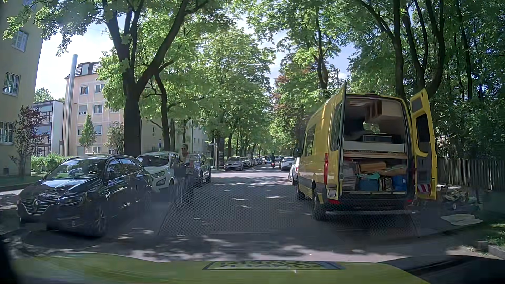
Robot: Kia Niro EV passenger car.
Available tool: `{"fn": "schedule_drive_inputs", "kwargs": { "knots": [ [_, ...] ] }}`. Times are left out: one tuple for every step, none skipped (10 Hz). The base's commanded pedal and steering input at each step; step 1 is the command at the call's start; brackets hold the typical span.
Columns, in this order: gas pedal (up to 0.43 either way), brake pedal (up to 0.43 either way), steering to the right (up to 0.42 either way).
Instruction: Follow the waypoints while adhering to traffic rules and regulations
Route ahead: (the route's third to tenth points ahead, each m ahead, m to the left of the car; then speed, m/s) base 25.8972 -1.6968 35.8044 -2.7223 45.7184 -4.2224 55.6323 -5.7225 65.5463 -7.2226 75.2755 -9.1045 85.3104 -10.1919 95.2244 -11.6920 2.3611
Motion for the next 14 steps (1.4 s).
{"fn": "schedule_drive_inputs", "kwargs": {
  "knots": [
    [0.000,0.049,-0.001],
    [0.000,0.000,-0.011],
    [0.000,0.000,-0.032],
    [0.000,0.000,-0.058],
    [0.000,0.000,-0.080],
    [0.087,0.000,-0.119],
    [0.138,0.000,-0.154],
    [0.169,0.000,-0.194],
    [0.189,0.000,-0.218],
    [0.197,0.000,-0.228],
    [0.209,0.000,-0.223],
    [0.209,0.000,-0.209],
    [0.209,0.000,-0.180],
    [0.209,0.000,-0.130]
  ]
}}
